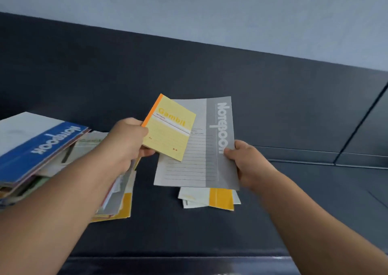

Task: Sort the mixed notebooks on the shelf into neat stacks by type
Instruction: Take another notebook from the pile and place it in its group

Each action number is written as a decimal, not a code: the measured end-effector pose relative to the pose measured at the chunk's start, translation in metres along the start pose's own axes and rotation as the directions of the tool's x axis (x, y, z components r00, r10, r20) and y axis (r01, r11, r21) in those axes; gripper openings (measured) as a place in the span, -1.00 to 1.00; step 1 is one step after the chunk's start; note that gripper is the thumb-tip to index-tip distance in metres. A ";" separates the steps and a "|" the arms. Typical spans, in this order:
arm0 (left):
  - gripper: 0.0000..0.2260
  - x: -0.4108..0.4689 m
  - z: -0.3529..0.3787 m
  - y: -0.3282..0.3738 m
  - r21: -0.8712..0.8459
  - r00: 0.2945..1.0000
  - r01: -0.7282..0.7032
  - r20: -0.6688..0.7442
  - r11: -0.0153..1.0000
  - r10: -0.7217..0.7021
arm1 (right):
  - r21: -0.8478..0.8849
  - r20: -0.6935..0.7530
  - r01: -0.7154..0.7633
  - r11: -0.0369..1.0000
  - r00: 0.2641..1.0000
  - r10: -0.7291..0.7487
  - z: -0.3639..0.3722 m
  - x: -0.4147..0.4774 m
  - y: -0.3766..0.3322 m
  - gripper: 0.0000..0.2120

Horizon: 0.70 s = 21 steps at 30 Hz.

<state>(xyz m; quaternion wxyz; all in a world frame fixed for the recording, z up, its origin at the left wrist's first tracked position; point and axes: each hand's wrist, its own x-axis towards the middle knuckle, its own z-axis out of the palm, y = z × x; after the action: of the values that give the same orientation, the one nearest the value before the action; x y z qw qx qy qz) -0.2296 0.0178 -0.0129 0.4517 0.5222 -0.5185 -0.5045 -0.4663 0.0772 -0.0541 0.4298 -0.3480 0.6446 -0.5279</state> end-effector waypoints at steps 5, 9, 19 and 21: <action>-0.82 -0.026 0.122 -0.009 -0.014 0.996 0.042 0.074 0.999 -0.041 | -0.065 -0.124 -0.032 0.997 0.992 0.024 -0.135 0.005 0.013 -0.83; -0.84 -0.044 0.215 -0.027 -0.020 0.988 0.130 0.092 0.991 -0.128 | -0.132 -0.243 -0.084 0.988 0.969 0.050 -0.243 0.012 0.033 -0.81; -0.80 -0.073 0.365 -0.058 -0.058 0.925 0.380 0.017 0.923 -0.379 | -0.328 -0.461 -0.305 0.894 0.878 0.130 -0.440 0.011 0.071 -0.85; -0.80 -0.075 0.383 -0.061 -0.060 0.909 0.417 0.003 0.907 -0.418 | -0.376 -0.484 -0.338 0.863 0.866 0.129 -0.464 0.014 0.076 -0.85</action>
<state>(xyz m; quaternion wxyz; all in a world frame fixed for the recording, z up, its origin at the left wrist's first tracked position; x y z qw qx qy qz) -0.6021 0.1155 -0.1015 0.3513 0.6099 -0.3775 -0.6017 -0.8986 0.2569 -0.0967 0.2421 -0.2253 0.8673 -0.3721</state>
